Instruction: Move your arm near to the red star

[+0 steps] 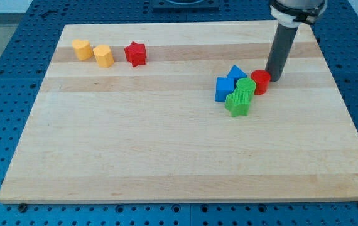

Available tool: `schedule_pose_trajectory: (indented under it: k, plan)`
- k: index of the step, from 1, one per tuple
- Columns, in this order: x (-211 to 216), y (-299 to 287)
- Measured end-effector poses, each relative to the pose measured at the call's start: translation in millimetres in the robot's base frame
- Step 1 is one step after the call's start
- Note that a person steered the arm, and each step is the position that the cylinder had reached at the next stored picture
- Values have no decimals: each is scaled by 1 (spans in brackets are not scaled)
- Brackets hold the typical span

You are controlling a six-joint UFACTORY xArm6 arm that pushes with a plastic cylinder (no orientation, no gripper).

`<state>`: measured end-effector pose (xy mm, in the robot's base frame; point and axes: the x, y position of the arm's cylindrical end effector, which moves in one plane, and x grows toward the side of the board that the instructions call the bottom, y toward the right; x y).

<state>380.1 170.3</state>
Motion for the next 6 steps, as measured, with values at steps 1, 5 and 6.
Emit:
schedule_pose_trajectory:
  k: [1, 5, 6]
  plan:
    - [-4, 4]
    - [-149, -74]
    - [-138, -151]
